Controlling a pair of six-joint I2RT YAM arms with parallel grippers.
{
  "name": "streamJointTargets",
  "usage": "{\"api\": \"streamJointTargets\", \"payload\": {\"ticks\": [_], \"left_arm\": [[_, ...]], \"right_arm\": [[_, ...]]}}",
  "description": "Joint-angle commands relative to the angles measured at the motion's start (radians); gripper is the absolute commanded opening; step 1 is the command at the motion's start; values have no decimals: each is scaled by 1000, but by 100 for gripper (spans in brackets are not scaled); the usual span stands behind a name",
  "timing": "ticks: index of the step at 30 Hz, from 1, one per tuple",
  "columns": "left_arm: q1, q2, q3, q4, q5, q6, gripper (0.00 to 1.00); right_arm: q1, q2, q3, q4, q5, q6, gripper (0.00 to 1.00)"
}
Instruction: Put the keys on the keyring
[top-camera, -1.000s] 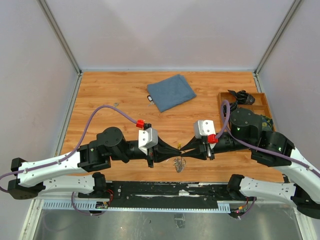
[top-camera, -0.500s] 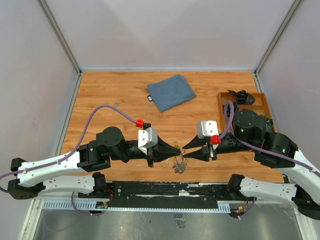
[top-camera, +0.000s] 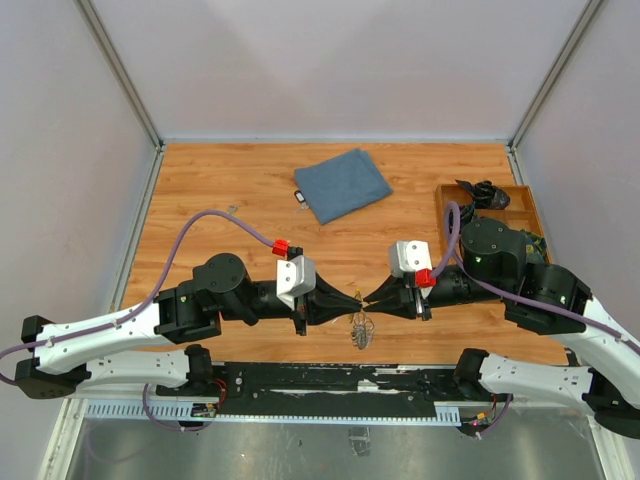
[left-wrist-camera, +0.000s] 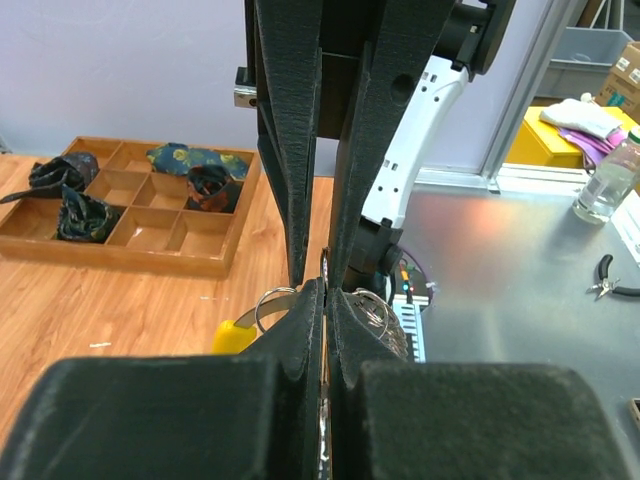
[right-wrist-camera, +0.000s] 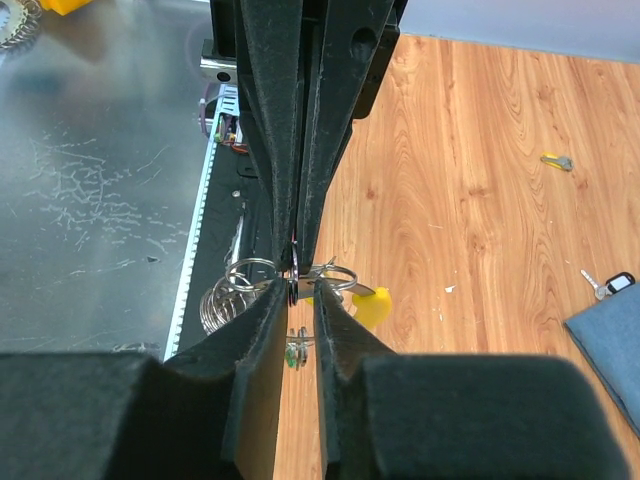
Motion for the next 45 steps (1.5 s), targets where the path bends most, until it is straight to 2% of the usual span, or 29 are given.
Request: {"api": "streamJointTargets", "payload": {"ticks": [1,7,12,14,18,22,26,32,36,40,43,45], "left_arm": [[1,-1,45,38,24,9,1],[1,-1,46,32,28,11,1],[1,-11,46,27,13,10,1],[1,-18,41,31,-3,6,6],[1,-34,30,40,-36,-9,26],[1,-59,16,33,-105,-33,32],[1,-65,28,-44,-263,-47,35],[14,-64,45,-141,-424,-60,38],[115,-79,36,-194,-419,-109,39],[302,-75,19,-263,-371,-183,36],[444,-46,10,-318,-336,-205,37],[542,-10,2,-350,-324,-185,39]], "right_arm": [[14,2,6,0,-15,-2,16],[15,10,9,-7,-29,-3,2],[15,13,13,-2,-2,7,0],[15,-8,-20,47,32,26,0],[15,-73,-106,145,107,22,0],[14,-140,-170,223,139,-58,0],[15,-215,-262,324,148,-150,0],[15,-331,-420,494,63,-323,0],[15,-388,-498,572,11,-431,0],[15,-429,-553,611,-4,-529,0],[15,-432,-565,612,18,-518,0],[15,-416,-549,586,60,-432,0]]}}
